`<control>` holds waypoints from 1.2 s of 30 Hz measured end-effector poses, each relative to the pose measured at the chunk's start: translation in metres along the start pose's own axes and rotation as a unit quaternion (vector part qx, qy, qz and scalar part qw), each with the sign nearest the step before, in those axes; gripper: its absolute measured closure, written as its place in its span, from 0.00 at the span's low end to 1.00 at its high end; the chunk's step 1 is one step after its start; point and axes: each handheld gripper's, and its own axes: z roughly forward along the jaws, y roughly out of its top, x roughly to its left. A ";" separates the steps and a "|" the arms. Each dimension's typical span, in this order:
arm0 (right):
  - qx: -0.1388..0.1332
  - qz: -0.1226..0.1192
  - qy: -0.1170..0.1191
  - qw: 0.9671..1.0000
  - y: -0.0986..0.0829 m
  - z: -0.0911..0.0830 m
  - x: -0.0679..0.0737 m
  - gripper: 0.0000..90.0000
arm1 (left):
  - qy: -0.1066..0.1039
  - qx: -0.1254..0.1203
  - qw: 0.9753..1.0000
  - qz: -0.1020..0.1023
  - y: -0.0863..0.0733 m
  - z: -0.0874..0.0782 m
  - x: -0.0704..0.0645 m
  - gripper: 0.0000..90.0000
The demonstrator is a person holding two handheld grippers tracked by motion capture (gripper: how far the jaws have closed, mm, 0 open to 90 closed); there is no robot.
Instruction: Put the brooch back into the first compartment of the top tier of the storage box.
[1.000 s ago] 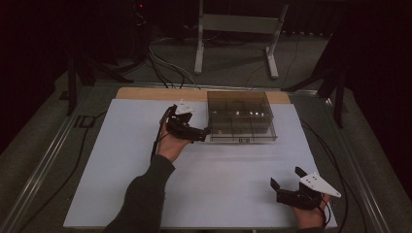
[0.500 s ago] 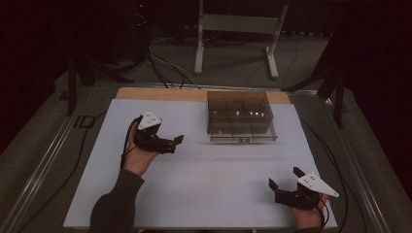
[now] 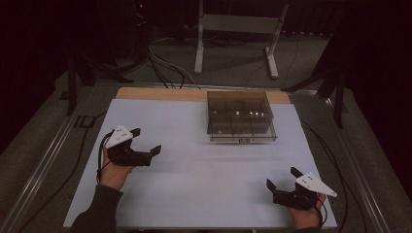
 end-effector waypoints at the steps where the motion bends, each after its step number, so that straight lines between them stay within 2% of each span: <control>1: 0.000 0.000 0.000 1.000 0.000 0.000 0.000 0.00 | 0.000 0.000 1.000 0.000 0.000 0.000 0.000 0.00; 6: -0.001 0.006 0.004 1.000 0.000 0.001 0.000 0.00 | 0.021 -0.011 1.000 -0.005 -0.022 -0.014 0.001 0.00; 15: 0.002 0.000 0.011 1.000 0.000 0.004 0.006 0.00 | 0.042 -0.002 0.999 -0.005 -0.046 -0.029 0.007 0.00; 16: 0.002 -0.002 0.012 1.000 0.000 0.004 0.006 0.00 | 0.057 -0.003 0.998 -0.005 -0.054 -0.033 0.008 0.00; 17: 0.001 -0.003 0.013 1.000 0.000 0.005 0.007 0.00 | 0.062 -0.005 0.998 -0.007 -0.057 -0.034 0.008 0.00; 22: -0.002 0.000 0.013 1.000 0.001 0.003 0.006 0.00 | 0.074 -0.012 0.997 -0.018 -0.070 -0.042 0.011 0.00; 26: -0.004 0.001 0.013 1.000 0.001 0.003 0.006 0.00 | 0.075 -0.022 0.997 -0.024 -0.074 -0.048 0.011 0.00; 36: 0.000 0.002 0.010 1.000 0.001 0.003 0.004 0.00 | 0.067 -0.023 0.997 -0.014 -0.079 -0.052 0.006 0.00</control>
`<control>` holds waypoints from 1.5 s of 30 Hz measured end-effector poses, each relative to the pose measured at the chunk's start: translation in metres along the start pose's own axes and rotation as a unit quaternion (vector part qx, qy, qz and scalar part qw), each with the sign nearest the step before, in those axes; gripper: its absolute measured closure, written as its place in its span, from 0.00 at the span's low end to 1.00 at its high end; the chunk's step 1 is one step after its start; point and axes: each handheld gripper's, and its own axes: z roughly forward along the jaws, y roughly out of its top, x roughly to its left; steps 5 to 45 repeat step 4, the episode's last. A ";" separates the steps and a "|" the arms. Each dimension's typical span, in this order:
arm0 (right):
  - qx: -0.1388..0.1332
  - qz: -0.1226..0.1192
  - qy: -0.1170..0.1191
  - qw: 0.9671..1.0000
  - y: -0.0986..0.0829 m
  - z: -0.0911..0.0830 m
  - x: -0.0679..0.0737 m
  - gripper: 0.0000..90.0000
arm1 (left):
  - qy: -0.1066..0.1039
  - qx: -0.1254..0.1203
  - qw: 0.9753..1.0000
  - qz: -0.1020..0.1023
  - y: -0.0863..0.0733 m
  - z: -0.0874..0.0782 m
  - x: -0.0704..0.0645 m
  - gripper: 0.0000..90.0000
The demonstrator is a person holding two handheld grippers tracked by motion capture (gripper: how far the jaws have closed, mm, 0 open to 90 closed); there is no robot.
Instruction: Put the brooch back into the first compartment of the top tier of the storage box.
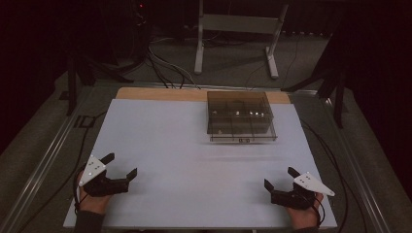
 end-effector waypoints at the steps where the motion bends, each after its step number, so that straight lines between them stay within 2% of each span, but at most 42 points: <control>1: 0.000 0.001 0.000 1.000 0.000 0.000 0.000 0.00 | 0.000 0.002 1.000 0.001 0.000 0.000 0.000 0.00; 4: 0.005 0.002 -0.004 1.000 -0.001 0.001 -0.001 0.00 | -0.001 0.007 1.000 0.006 0.000 0.002 -0.001 0.00; 45: 0.005 0.002 -0.004 1.000 -0.001 0.001 -0.001 0.00 | -0.001 0.007 1.000 0.006 0.000 0.002 -0.001 0.00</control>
